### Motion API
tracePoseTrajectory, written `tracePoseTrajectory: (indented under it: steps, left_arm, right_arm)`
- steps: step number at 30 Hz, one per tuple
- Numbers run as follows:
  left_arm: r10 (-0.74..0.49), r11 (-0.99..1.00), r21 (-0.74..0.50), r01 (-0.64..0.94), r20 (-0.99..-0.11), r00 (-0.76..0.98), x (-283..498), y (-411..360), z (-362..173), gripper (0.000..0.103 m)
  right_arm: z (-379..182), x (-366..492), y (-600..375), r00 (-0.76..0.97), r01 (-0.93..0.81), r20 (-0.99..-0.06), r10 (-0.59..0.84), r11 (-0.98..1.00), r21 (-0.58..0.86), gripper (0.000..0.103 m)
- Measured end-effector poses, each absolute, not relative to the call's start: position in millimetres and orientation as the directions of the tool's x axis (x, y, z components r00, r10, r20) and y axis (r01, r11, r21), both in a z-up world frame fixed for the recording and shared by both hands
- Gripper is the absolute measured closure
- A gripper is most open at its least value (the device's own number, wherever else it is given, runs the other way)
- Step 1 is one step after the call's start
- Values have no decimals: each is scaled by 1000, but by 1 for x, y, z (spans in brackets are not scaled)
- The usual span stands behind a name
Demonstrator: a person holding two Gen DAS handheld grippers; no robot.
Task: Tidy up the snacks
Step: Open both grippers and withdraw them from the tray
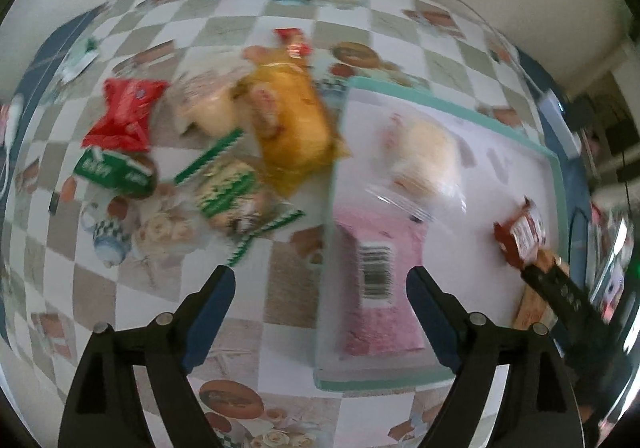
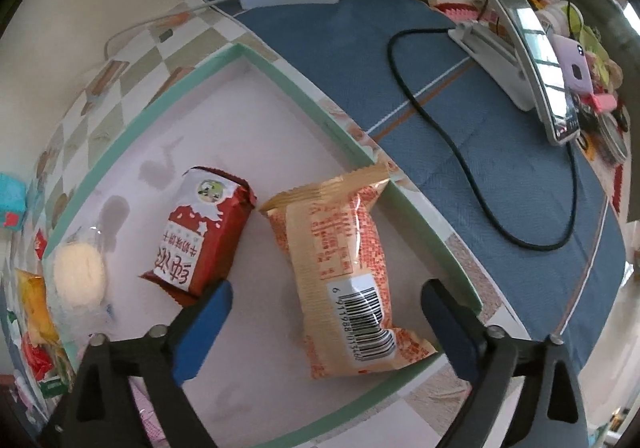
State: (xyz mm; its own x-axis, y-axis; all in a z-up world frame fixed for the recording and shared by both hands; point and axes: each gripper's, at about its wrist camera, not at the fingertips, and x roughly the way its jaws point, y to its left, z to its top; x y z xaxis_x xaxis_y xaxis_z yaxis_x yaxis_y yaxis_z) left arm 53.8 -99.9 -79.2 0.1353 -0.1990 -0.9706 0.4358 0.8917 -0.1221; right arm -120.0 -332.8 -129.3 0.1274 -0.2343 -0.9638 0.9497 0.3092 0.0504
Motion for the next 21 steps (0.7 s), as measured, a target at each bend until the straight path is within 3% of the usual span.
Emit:
tracePoseTrajectory:
  steps: [14,21]
  left_arm:
    - [-136,973,-84,215,-961,239,102,-32,-64,12]
    - [-17,998,1,57,-952,307,134,34,-60,12]
  right_arm:
    - [-107,-104,-296,166,923,-941,-294,381,44,0]
    - [-89,-92,-278,187,898,-922,-339,440,20,0]
